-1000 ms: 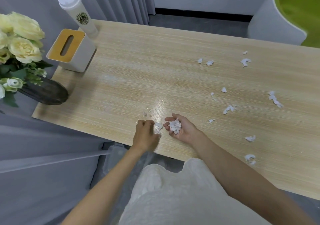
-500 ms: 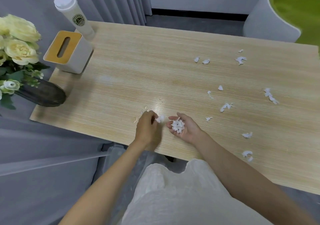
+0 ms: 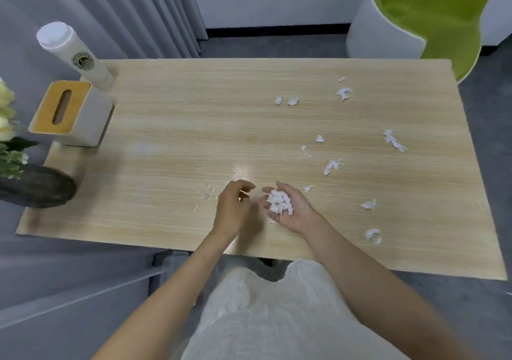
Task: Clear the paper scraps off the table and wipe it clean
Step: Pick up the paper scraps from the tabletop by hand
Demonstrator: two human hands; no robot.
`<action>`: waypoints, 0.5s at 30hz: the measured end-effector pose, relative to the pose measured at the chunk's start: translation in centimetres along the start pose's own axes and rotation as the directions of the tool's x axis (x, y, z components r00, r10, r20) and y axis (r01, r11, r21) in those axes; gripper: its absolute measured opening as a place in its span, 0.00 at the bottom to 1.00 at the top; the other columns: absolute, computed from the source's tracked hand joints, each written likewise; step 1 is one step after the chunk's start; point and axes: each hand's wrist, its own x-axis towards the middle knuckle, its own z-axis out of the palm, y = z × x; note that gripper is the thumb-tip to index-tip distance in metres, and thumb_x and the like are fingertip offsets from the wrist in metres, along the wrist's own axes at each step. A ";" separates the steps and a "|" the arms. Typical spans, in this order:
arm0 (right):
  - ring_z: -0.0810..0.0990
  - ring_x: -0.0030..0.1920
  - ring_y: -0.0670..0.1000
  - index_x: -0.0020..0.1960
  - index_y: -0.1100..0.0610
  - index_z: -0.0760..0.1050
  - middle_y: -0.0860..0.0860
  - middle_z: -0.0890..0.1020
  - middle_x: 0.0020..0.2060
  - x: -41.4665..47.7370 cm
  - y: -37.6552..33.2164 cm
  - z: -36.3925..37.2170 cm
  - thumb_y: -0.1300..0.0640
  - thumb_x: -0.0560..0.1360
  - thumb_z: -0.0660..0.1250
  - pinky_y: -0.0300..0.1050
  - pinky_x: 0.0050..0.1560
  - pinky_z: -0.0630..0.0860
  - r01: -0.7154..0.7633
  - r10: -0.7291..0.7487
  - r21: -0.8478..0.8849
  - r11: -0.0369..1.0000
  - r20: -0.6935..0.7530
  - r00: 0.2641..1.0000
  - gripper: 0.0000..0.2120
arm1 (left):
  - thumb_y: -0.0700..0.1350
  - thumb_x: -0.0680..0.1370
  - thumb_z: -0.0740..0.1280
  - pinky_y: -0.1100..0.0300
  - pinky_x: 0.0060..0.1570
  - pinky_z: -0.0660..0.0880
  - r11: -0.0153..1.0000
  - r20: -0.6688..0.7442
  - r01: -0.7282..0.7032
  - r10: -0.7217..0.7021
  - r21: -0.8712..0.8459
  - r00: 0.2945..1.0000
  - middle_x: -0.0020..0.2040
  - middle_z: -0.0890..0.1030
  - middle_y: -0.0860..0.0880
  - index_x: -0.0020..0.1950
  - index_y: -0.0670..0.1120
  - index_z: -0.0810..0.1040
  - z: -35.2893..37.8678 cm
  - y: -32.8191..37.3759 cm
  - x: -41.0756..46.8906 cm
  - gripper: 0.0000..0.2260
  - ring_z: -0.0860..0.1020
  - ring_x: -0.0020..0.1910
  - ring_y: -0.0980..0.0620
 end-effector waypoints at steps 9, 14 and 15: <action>0.85 0.45 0.56 0.51 0.62 0.75 0.59 0.84 0.43 -2.2 -1.1 -3.5 0.52 0.81 0.55 0.48 0.42 0.82 0.131 -0.128 0.178 0.975 -0.028 0.991 0.16 | 0.48 0.73 0.70 0.55 0.49 0.75 0.923 0.285 -0.154 0.051 0.352 0.957 0.50 0.75 0.51 0.53 0.48 0.76 2.9 -3.3 -0.2 0.10 0.76 0.46 0.53; 0.83 0.49 0.60 0.53 0.64 0.75 0.62 0.82 0.47 -3.2 -1.5 -4.2 0.53 0.80 0.56 0.52 0.45 0.81 0.198 -0.187 0.251 0.947 -0.068 0.980 0.16 | 0.43 0.75 0.66 0.56 0.47 0.70 0.783 0.469 -0.423 0.192 0.456 0.862 0.51 0.75 0.48 0.53 0.45 0.75 5.8 -2.8 0.1 0.08 0.75 0.49 0.48; 0.82 0.50 0.60 0.53 0.64 0.75 0.62 0.82 0.47 -3.4 -1.5 -4.5 0.53 0.80 0.56 0.52 0.45 0.81 0.213 -0.200 0.260 0.942 -0.077 0.977 0.16 | 0.40 0.75 0.64 0.55 0.46 0.70 0.757 0.490 -0.466 0.223 0.457 0.843 0.50 0.75 0.46 0.52 0.43 0.75 6.0 -2.8 0.1 0.06 0.75 0.48 0.46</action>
